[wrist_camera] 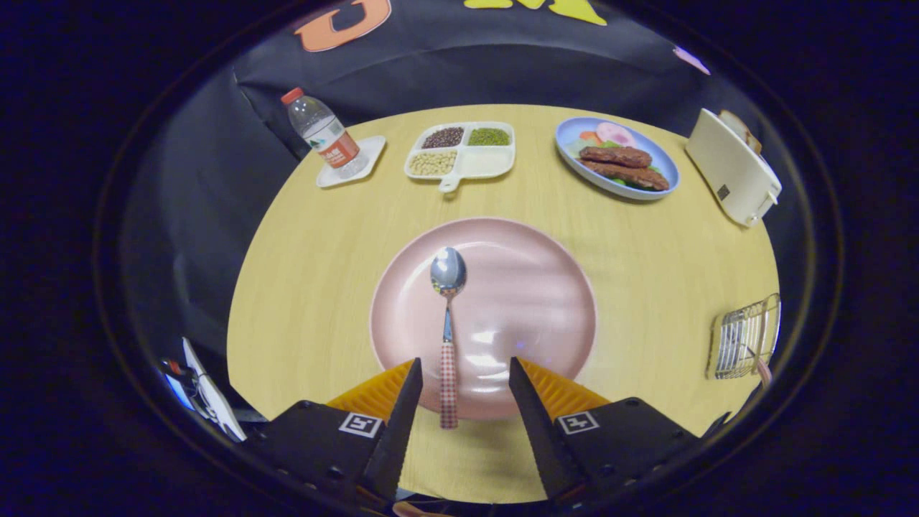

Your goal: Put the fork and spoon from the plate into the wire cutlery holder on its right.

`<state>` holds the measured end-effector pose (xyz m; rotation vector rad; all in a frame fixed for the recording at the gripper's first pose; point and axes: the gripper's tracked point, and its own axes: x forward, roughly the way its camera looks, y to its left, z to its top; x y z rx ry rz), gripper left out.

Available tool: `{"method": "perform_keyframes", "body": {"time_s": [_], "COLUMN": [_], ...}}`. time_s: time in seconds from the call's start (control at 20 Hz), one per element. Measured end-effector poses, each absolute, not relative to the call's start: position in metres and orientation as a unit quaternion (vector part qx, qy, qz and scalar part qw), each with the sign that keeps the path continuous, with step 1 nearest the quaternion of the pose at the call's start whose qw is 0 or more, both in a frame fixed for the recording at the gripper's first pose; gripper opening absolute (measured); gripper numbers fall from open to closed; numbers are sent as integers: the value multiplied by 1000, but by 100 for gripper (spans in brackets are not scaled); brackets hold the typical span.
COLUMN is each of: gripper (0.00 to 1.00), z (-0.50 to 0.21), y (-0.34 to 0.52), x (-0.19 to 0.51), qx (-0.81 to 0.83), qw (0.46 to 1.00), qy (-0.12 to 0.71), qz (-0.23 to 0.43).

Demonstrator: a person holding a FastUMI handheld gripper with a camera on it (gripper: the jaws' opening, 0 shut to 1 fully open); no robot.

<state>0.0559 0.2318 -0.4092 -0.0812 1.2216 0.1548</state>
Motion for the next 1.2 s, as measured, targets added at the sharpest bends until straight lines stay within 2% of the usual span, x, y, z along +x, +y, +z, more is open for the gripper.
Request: {"method": "perform_keyframes", "body": {"time_s": [0.05,0.4,0.55,0.65,0.75,0.8,1.2], "gripper": [73,33,33,11,12,5,5], "z": [-415,-444,-446,-460,-453,-448,-386], "y": [239,254,251,252,246,240,211], "x": [57,62,52,57,58,56,42], "qx": [-37,-21,-18,-13,-18,-19,-10], "qw": [818,838,833,829,834,835,843], "qy": [570,543,551,556,549,548,533], "qz": [74,55,50,52,46,39,69]}}
